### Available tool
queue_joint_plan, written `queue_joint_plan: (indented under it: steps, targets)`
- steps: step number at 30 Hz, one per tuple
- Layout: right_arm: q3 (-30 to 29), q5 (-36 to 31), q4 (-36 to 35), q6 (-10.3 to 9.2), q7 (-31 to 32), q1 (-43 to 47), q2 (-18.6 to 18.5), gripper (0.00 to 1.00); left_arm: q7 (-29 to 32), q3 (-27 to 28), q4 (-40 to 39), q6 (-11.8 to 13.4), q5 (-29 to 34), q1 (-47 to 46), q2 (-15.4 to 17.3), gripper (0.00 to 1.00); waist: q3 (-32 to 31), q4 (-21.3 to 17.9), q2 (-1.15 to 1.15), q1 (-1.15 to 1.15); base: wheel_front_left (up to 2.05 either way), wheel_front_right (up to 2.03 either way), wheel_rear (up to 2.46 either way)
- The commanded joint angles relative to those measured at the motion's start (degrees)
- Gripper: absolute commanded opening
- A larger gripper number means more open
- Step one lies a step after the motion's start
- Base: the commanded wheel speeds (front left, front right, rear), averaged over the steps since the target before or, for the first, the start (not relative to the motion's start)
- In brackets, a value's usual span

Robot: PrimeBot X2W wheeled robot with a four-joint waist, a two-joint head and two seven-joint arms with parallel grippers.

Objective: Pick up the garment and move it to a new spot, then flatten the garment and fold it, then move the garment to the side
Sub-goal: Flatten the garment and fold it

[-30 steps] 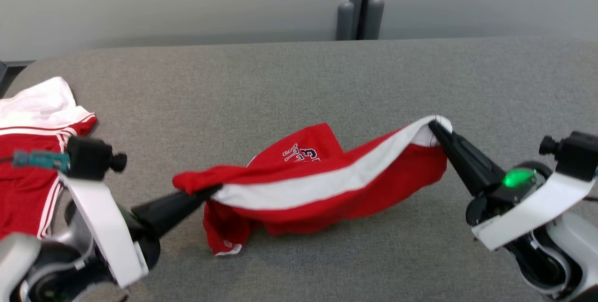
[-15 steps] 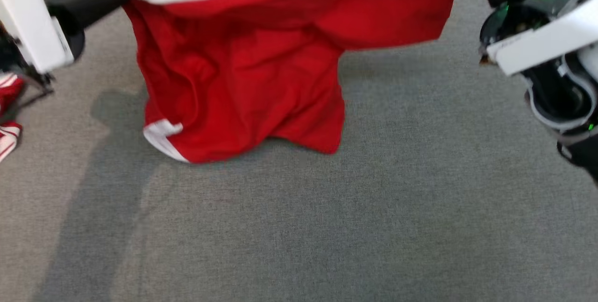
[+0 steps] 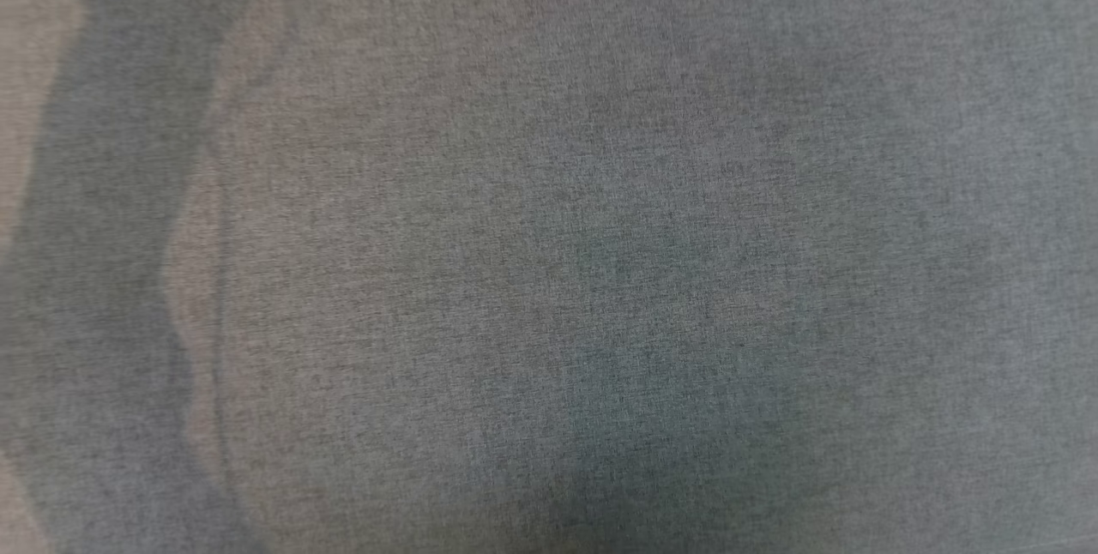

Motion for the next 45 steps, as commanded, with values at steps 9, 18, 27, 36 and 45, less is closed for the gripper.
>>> queue_joint_plan:
  steps: [9, 18, 27, 36, 45]
  targets:
    - [3.2, -4.6, -0.7, 0.01, -0.5, 0.2, -1.2, 0.0, -6.9, -8.1, 0.4, -0.4, -1.4, -1.8, 0.3, 0.0, 2.8, -0.7, 0.0, 0.0, 0.0, 0.0, 0.0]
    - [15.8, -1.1, -5.6, 0.01, -0.5, 12.5, -6.4, 0.0, -10.1, -22.2, -5.7, -0.4, -7.4, 11.9, 6.7, 0.0, 2.2, -1.0, 0.0, 0.0, 0.0, 0.0, 0.0]
    - [26.3, 2.9, -10.8, 0.01, -0.5, 27.0, -11.6, 0.0, -18.0, -31.6, -12.2, -0.4, -15.3, 27.1, 11.4, 0.0, -5.9, -1.6, 0.0, 0.0, 0.0, 0.0, 0.0]
    - [29.2, 5.7, -13.0, 0.01, -0.5, 35.0, -15.5, 0.0, -16.9, -36.5, -18.5, -0.4, -19.8, 35.4, 15.7, 0.0, -13.2, -0.8, 0.0, 0.0, 0.0, 0.0, 0.0]
    - [29.3, 12.7, -18.4, 0.01, -0.5, 46.1, -21.8, 0.0, -17.2, -37.8, -24.9, -0.4, -25.8, 42.8, 20.3, 0.0, -20.8, 0.7, 0.0, 0.0, 0.0, 0.0, 0.0]
